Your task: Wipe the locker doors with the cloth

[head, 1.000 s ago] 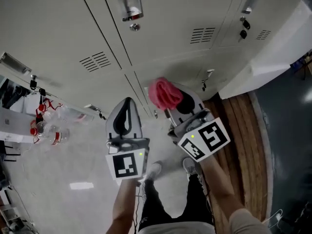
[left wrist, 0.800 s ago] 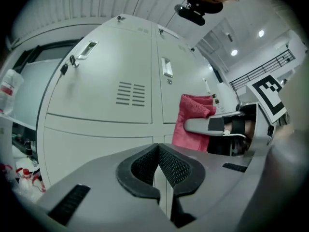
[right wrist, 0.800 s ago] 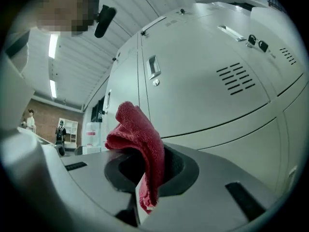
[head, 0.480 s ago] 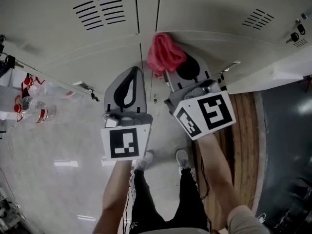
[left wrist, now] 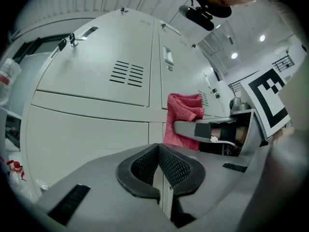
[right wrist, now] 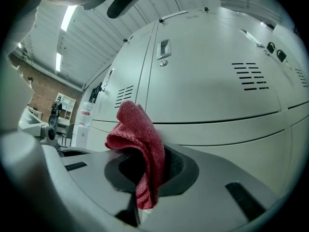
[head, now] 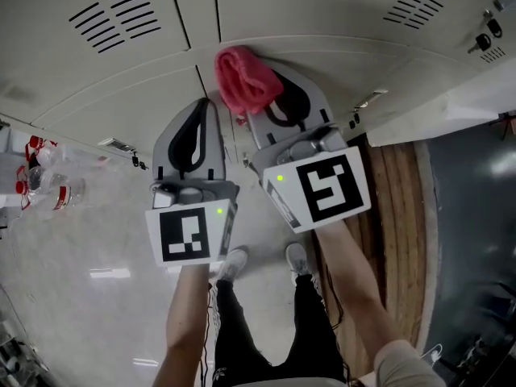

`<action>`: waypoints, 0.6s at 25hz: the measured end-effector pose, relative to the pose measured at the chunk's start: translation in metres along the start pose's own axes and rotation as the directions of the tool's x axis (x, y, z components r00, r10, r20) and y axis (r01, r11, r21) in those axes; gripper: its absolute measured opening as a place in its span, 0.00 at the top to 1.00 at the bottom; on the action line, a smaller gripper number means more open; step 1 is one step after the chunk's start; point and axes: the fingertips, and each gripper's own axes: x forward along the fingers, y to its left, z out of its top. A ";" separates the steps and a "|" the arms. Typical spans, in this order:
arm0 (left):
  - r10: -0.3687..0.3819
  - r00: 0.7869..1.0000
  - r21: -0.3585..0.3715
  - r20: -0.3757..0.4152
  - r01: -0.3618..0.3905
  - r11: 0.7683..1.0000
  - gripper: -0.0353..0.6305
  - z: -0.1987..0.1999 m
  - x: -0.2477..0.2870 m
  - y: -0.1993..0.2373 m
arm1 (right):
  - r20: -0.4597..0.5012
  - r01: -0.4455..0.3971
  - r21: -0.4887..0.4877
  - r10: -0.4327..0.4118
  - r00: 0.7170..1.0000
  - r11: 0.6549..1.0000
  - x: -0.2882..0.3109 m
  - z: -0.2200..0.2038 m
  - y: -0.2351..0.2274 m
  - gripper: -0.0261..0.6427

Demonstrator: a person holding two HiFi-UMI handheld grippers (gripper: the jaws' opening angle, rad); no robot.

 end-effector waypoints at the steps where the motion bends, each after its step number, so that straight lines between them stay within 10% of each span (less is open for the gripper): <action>1: 0.001 1.000 0.004 -0.003 -0.001 1.000 0.92 -0.001 0.001 -0.002 | -0.006 0.015 -0.003 -0.015 1.000 1.000 -0.004 -0.002 -0.007 0.90; 15: -0.086 0.996 -0.007 -0.017 0.086 0.996 0.92 -0.029 0.034 -0.082 | -0.050 0.300 -0.091 -0.305 0.951 0.949 -0.090 -0.026 -0.169 0.90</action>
